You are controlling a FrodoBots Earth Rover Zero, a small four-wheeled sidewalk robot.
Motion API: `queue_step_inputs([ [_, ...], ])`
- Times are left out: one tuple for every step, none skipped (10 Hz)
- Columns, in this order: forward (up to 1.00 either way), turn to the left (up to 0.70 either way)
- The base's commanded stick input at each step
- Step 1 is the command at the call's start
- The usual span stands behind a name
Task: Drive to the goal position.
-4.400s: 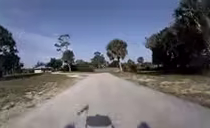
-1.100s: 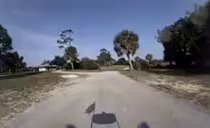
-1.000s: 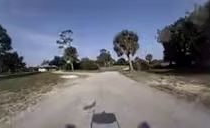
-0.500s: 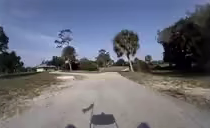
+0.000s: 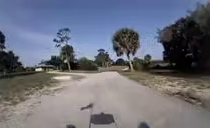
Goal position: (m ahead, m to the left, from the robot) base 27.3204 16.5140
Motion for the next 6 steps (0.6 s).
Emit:
queue_step_inputs([
  [1.0, 0.14],
  [1.0, 0.37],
  [1.0, 0.4],
  [1.0, 0.4],
  [1.0, 0.4],
  [1.0, 0.18],
])
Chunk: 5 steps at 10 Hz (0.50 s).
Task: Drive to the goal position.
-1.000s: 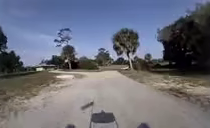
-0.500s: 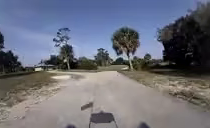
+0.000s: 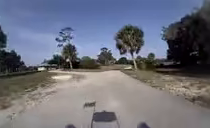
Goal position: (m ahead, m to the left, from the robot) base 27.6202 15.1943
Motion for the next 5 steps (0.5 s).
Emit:
queue_step_inputs([
  [1.0, 0.04],
  [1.0, 0.03],
  [1.0, 0.03],
  [1.0, 0.03],
  [1.0, 0.03],
])
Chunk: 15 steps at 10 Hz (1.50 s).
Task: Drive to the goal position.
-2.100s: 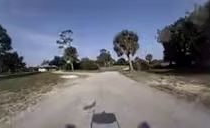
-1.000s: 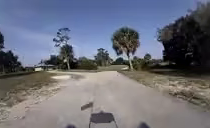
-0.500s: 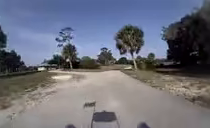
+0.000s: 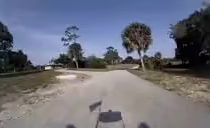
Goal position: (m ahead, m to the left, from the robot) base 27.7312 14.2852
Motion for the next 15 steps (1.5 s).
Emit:
queue_step_inputs([
  [1.0, 0.03],
  [1.0, 0.03],
  [1.0, 0.03],
  [1.0, 0.03],
  [1.0, 0.03],
  [1.0, 0.03],
  [1.0, 0.04],
  [1.0, 0.03],
  [1.0, 0.03],
  [1.0, 0.04],
  [1.0, 0.03],
  [1.0, 0.03],
  [1.0, 0.03],
  [1.0, 0.04],
  [1.0, 0.04],
])
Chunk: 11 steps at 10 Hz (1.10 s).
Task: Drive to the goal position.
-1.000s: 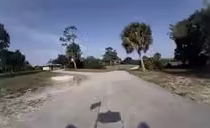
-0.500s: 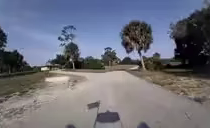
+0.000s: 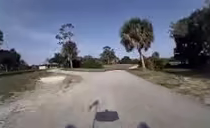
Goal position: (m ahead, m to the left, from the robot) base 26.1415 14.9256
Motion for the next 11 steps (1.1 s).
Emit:
queue_step_inputs([
  [1.0, 0.04],
  [1.0, 0.04],
  [1.0, 0.04],
  [1.0, 0.04],
  [1.0, 0.04],
  [1.0, 0.04],
  [1.0, 0.04],
  [1.0, 0.04],
  [1.0, 0.04],
  [1.0, 0.07],
  [1.0, 0.4],
])
